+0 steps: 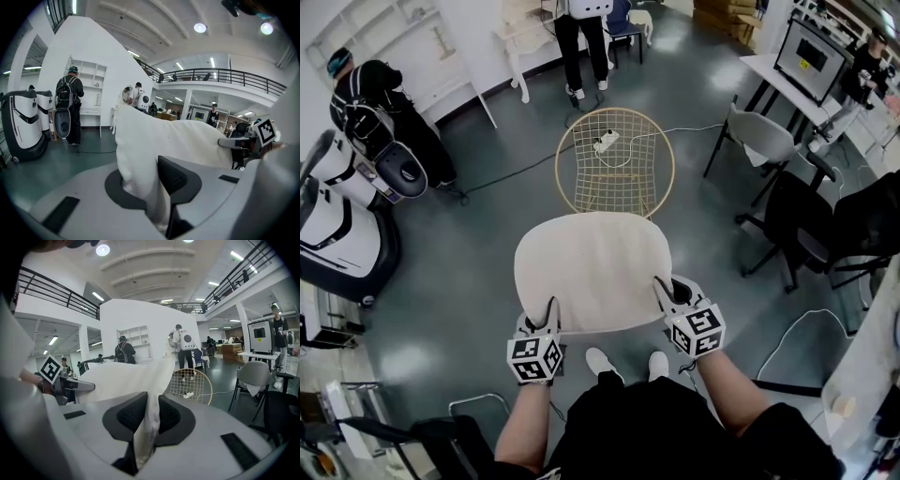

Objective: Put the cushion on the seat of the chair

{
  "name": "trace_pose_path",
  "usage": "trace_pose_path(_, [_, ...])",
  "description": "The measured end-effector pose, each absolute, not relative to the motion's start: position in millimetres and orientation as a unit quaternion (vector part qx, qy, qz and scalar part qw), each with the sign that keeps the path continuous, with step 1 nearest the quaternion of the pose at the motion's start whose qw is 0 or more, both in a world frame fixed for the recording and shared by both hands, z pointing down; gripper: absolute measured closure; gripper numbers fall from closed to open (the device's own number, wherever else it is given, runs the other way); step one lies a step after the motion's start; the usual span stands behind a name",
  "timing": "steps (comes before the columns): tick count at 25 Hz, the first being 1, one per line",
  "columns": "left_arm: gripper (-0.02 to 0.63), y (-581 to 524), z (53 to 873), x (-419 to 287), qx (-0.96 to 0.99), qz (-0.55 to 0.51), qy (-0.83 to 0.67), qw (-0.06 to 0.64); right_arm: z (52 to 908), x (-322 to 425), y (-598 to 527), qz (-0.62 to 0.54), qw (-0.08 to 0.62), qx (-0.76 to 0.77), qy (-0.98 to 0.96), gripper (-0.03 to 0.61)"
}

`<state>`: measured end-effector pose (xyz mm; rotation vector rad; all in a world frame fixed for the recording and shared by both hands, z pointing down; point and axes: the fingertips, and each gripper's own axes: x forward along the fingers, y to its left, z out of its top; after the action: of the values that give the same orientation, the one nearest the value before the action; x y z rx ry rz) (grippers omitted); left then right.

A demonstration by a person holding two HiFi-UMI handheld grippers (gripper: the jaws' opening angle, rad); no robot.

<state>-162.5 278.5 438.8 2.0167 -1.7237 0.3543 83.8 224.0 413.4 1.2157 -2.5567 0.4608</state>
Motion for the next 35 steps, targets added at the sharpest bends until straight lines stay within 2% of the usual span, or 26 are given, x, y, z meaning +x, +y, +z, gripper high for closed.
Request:
trace_pose_path(18, [0.526,250.2,441.4,-267.8,0.748,0.120,-0.614,0.221,416.1,-18.7,199.1,0.145,0.132,0.436,-0.878,0.523])
trace_pose_path(35, [0.526,179.0,432.5,-237.0,0.764,0.125,-0.597,0.212,410.3,15.8,136.2,0.141,0.123,0.455,-0.871,0.523])
